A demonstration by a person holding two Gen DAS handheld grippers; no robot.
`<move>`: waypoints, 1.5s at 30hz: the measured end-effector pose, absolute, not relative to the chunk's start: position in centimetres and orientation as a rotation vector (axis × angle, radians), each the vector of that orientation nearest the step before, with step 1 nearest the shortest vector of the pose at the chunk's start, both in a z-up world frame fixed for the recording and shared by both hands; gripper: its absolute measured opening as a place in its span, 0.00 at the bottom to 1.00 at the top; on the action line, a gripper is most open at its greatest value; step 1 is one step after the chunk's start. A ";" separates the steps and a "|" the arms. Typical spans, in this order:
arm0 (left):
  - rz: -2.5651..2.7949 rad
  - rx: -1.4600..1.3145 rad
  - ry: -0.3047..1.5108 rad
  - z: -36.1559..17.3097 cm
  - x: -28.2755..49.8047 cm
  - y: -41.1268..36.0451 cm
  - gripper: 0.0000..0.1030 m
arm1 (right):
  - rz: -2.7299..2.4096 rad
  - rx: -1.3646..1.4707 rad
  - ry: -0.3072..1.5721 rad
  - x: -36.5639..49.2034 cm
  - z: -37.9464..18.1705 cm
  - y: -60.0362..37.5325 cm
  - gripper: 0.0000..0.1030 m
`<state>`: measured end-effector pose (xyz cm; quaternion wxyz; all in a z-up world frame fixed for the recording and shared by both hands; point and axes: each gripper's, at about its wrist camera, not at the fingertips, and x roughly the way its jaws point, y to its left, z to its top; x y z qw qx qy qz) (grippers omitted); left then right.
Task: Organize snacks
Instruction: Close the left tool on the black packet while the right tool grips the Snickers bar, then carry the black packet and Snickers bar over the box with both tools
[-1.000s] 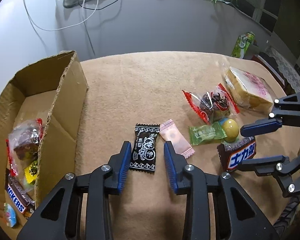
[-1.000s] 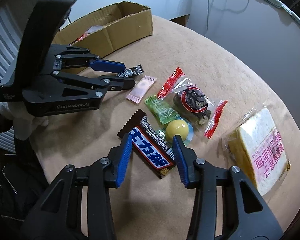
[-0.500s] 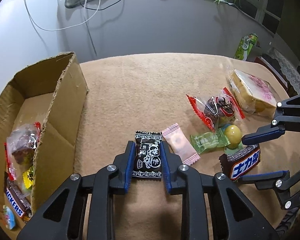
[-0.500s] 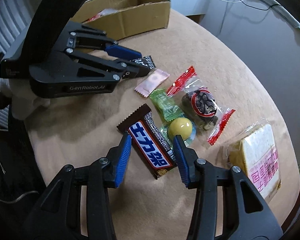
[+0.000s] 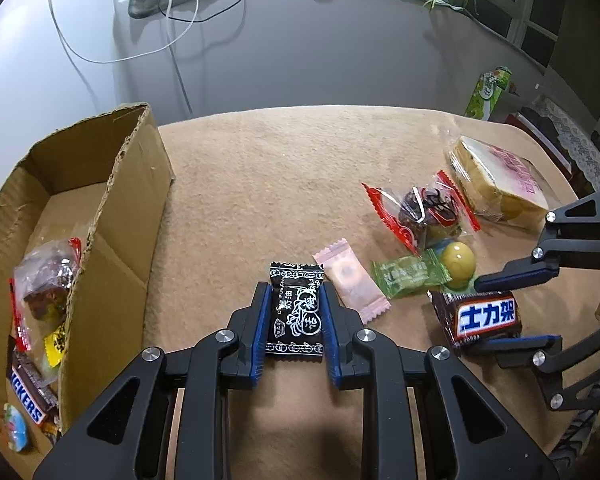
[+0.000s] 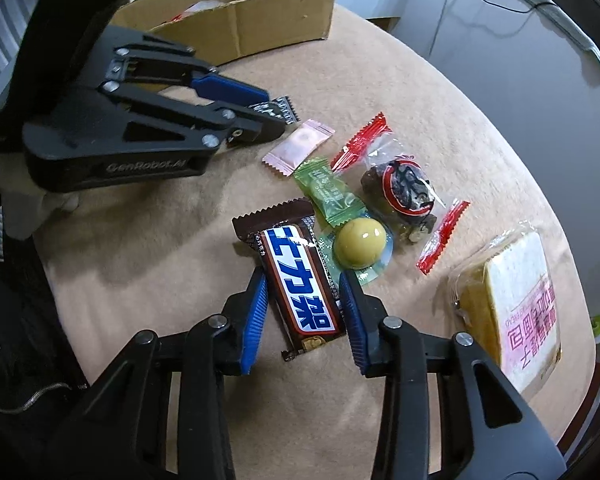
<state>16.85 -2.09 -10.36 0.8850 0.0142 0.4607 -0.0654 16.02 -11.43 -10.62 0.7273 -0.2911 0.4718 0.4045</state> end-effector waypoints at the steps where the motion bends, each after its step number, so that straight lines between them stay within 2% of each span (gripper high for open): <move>1: -0.139 0.028 0.957 -10.3 16.7 -2.2 0.22 | 0.888 -0.637 1.041 16.2 -10.6 -11.3 0.36; 13: -0.173 0.004 0.919 -8.1 14.1 -2.0 0.22 | 0.846 -0.548 1.031 15.2 -8.6 -13.3 0.30; 27: -0.184 -0.027 0.848 -4.9 10.9 -1.1 0.22 | 0.806 -0.491 0.978 13.9 -4.2 -13.2 0.30; 45: -0.074 -0.090 0.752 -1.7 7.8 7.6 0.22 | 0.858 -0.467 0.891 14.9 -0.6 -2.6 0.30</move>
